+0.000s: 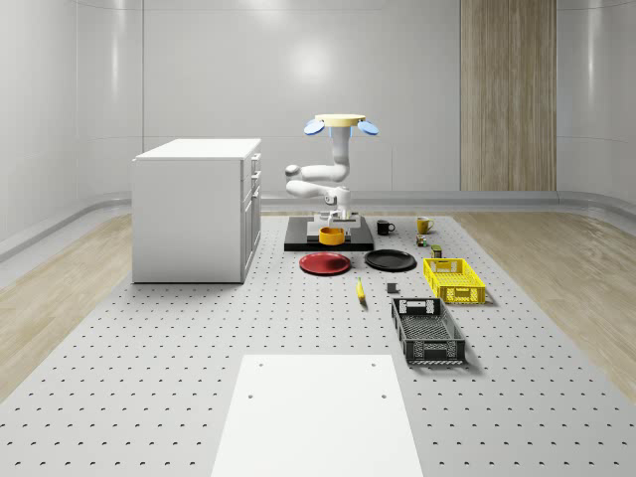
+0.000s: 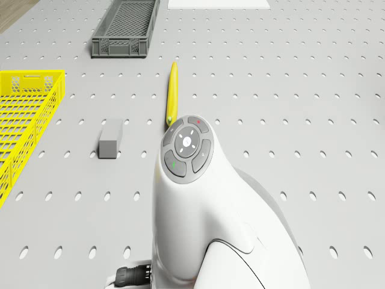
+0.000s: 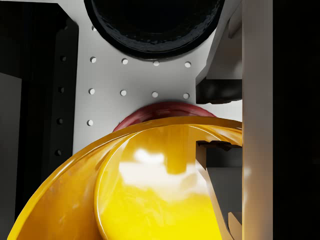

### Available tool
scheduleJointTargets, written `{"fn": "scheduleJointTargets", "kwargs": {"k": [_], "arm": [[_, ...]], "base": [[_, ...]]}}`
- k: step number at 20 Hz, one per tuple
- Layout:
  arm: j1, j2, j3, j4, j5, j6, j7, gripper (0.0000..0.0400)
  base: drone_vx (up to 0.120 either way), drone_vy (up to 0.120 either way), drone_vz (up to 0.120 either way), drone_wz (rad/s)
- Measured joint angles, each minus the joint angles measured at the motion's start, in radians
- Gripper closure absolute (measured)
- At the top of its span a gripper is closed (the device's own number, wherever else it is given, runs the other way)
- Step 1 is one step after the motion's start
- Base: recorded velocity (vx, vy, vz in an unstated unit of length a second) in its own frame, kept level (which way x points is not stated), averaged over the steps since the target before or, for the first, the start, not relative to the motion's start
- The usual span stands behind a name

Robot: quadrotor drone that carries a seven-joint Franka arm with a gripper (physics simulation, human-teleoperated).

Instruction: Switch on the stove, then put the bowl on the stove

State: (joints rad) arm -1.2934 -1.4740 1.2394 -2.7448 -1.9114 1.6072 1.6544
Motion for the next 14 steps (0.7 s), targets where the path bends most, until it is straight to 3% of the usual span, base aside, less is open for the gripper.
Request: {"fn": "scheduleJointTargets", "kwargs": {"k": [14], "arm": [[0.001,0.003,0.000,0.000,-0.001,-0.003,-0.001,0.0293]], "base": [[-0.120,-0.006,0.000,0.000]]}}
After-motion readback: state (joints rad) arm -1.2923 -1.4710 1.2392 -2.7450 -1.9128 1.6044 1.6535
